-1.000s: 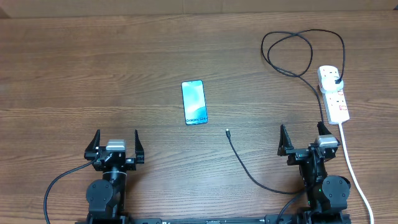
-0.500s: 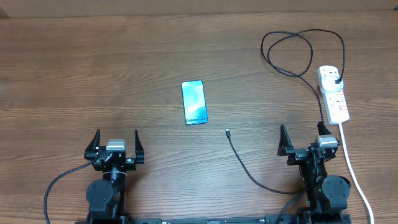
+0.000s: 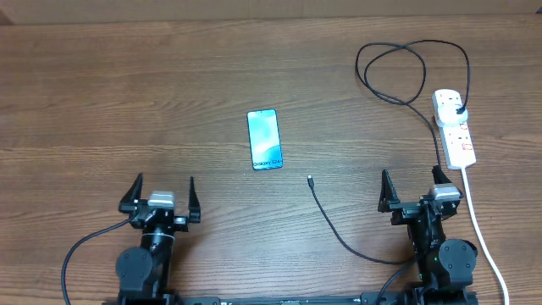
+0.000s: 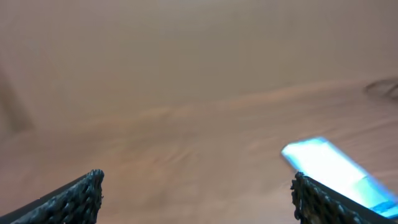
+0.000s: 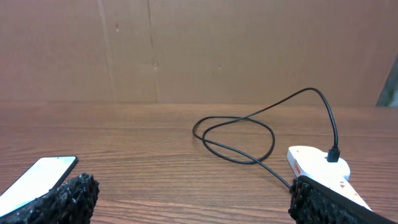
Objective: Plug charger to phone and switch on socket
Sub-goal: 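Open the left gripper and reach it toward the smartphone, then lower the left gripper over the phone's top edge, then close the left gripper on the phone's top edge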
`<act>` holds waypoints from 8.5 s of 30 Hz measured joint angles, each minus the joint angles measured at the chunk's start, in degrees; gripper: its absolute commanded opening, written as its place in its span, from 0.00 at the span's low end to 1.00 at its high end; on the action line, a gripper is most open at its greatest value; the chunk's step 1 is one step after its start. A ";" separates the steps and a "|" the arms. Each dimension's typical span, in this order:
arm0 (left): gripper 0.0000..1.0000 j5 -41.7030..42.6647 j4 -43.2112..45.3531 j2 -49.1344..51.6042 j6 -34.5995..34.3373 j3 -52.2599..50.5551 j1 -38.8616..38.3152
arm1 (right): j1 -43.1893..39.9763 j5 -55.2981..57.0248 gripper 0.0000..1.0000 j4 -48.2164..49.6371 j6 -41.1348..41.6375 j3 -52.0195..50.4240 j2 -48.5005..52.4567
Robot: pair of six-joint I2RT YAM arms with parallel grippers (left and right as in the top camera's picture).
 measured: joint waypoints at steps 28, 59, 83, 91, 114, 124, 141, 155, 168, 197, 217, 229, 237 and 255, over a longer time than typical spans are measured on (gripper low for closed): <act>1.00 18.51 -4.66 14.69 -8.20 29.09 0.00 | 0.00 0.02 1.00 0.02 0.00 0.00 0.00; 1.00 17.51 -66.25 76.43 -8.85 93.35 -8.17 | -0.02 0.00 1.00 0.04 0.00 0.00 0.00; 1.00 16.63 -70.77 82.38 -17.44 97.31 -17.79 | -0.02 0.02 1.00 0.02 0.00 0.00 0.00; 1.00 7.69 -92.87 99.16 -19.82 121.24 -21.35 | -0.02 0.02 1.00 0.00 0.00 0.00 0.00; 1.00 4.07 -93.00 118.86 -41.79 129.87 -23.41 | -0.02 0.02 1.00 0.00 0.00 0.00 0.00; 1.00 3.56 -89.70 129.52 -46.62 129.87 -23.41 | -0.02 0.00 1.00 -0.02 0.00 0.00 0.00; 1.00 2.21 -80.83 135.51 -40.28 129.87 -23.41 | 0.00 0.00 1.00 0.00 0.02 0.00 0.00; 0.99 4.61 -83.56 135.51 -37.07 129.87 -22.86 | -0.02 0.02 1.00 0.02 0.00 0.00 0.00; 0.99 3.98 -80.94 135.16 -36.39 127.03 -22.49 | -0.02 0.00 1.00 0.00 0.00 0.00 0.00; 0.99 -1.73 -73.57 135.14 -39.76 119.40 -24.79 | 0.00 0.02 1.00 0.00 0.02 0.00 0.00; 1.00 0.57 -69.85 135.01 -39.65 115.14 -23.71 | -0.02 0.02 1.00 0.00 0.00 0.00 0.00; 0.99 -0.26 -66.23 134.64 -39.04 111.12 -23.71 | -0.02 0.02 1.00 0.02 0.00 0.00 0.00; 1.00 -0.22 -65.22 134.53 -39.08 111.03 -23.76 | 0.00 0.02 1.00 0.02 0.00 0.00 0.00; 1.00 -0.13 -62.93 132.96 -39.23 108.17 -23.76 | -0.02 0.02 1.00 0.04 0.00 0.00 0.00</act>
